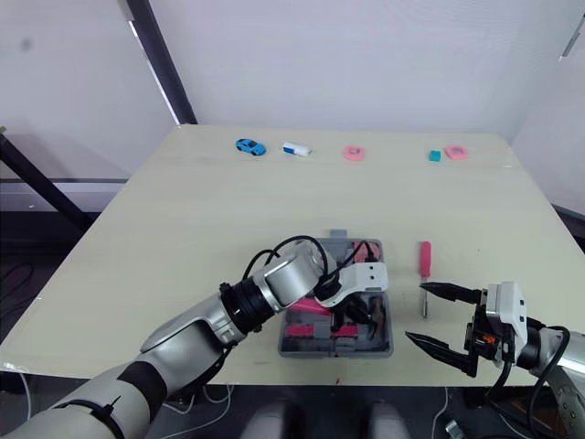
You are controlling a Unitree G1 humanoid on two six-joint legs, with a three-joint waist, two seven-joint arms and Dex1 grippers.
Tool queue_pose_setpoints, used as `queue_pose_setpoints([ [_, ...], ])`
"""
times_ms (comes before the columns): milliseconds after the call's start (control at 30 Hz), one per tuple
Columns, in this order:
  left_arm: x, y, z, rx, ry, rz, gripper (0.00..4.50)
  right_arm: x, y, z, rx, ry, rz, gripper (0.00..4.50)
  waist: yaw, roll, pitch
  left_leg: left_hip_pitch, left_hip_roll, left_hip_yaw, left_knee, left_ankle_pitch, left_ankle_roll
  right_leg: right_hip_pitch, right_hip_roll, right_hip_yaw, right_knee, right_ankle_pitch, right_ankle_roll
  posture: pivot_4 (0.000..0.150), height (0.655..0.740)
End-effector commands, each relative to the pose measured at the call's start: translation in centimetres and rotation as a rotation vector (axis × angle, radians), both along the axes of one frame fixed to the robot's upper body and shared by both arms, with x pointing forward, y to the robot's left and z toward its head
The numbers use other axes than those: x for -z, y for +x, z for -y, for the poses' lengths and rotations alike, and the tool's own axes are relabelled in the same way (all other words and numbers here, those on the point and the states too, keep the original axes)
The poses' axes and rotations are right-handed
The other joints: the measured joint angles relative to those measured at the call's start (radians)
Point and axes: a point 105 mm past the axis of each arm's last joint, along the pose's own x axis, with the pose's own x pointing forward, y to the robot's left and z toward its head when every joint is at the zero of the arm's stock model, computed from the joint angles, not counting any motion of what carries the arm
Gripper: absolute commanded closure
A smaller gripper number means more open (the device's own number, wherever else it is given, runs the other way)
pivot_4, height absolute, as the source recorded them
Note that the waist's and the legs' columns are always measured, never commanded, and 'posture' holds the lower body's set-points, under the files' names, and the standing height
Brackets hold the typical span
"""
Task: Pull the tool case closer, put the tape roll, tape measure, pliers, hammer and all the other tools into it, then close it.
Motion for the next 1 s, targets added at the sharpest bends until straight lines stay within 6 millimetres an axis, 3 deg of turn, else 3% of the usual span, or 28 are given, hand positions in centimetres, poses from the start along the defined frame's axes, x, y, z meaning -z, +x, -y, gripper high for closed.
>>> queue_pose_setpoints([
  [33, -0.6, 0.1, 0.5, 0.027, -0.004, 0.03, 4.32, -0.9, 0.0, -0.2, -0.007, -0.003, 0.051, 0.0, 0.0, 0.0, 0.0, 0.0, 0.0, 0.0, 0.0, 0.0, 0.0, 0.0, 0.0, 0.0, 0.0, 0.0, 0.0, 0.15, 0.74],
  [133, -0.5, -0.1, 0.3, 0.058, 0.009, 0.042, 4.32, -0.8, 0.1, -0.3, -0.008, -0.002, 0.053, 0.0, 0.0, 0.0, 0.0, 0.0, 0.0, 0.0, 0.0, 0.0, 0.0, 0.0, 0.0, 0.0, 0.0, 0.0, 0.0, 0.15, 0.74],
  [167, -0.5, -0.2, 0.3, 0.066, 0.013, 0.045, 3.41, -0.8, 0.1, -0.4, -0.008, -0.002, 0.054, 0.0, 0.0, 0.0, 0.0, 0.0, 0.0, 0.0, 0.0, 0.0, 0.0, 0.0, 0.0, 0.0, 0.0, 0.0, 0.0, 0.15, 0.74],
  [233, -0.6, -0.2, 0.4, 0.054, 0.003, 0.041, 2.77, -0.9, 0.1, -0.4, -0.009, -0.002, 0.054, 0.0, 0.0, 0.0, 0.0, 0.0, 0.0, 0.0, 0.0, 0.0, 0.0, 0.0, 0.0, 0.0, 0.0, 0.0, 0.0, 0.15, 0.74],
  [300, -0.6, 0.0, 0.5, 0.043, -0.004, 0.058, 1.84, -0.9, 0.1, -0.4, -0.009, -0.002, 0.055, 0.0, 0.0, 0.0, 0.0, 0.0, 0.0, 0.0, 0.0, 0.0, 0.0, 0.0, 0.0, 0.0, 0.0, 0.0, 0.0, 0.15, 0.74],
  [533, -1.1, -0.5, 0.5, 0.043, -0.021, 0.047, 1.84, -0.9, 0.1, -0.3, -0.013, -0.007, 0.054, 0.0, -0.001, 0.0, 0.0, 0.0, 0.0, 0.0, 0.001, 0.0, 0.0, 0.0, 0.0, 0.0, 0.001, 0.0, 0.0, 0.15, 0.74],
  [767, -4.4, -0.5, -0.1, 0.047, -0.121, 0.04, 1.84, -0.9, 0.2, -0.4, -0.016, -0.005, 0.056, 0.0, -0.001, 0.0, 0.0, 0.0, 0.0, 0.0, 0.001, 0.0, 0.0, 0.0, 0.0, 0.0, 0.001, 0.0, 0.0, 0.15, 0.74],
  [1000, -7.7, 1.0, -3.0, 0.004, -0.352, 0.047, 1.84, -0.9, 0.2, -0.4, -0.015, -0.002, 0.055, 0.0, -0.002, 0.001, 0.0, 0.001, 0.001, -0.001, 0.001, 0.0, 0.0, 0.0, 0.0, 0.0, 0.001, 0.0, 0.0, 0.15, 0.74],
])
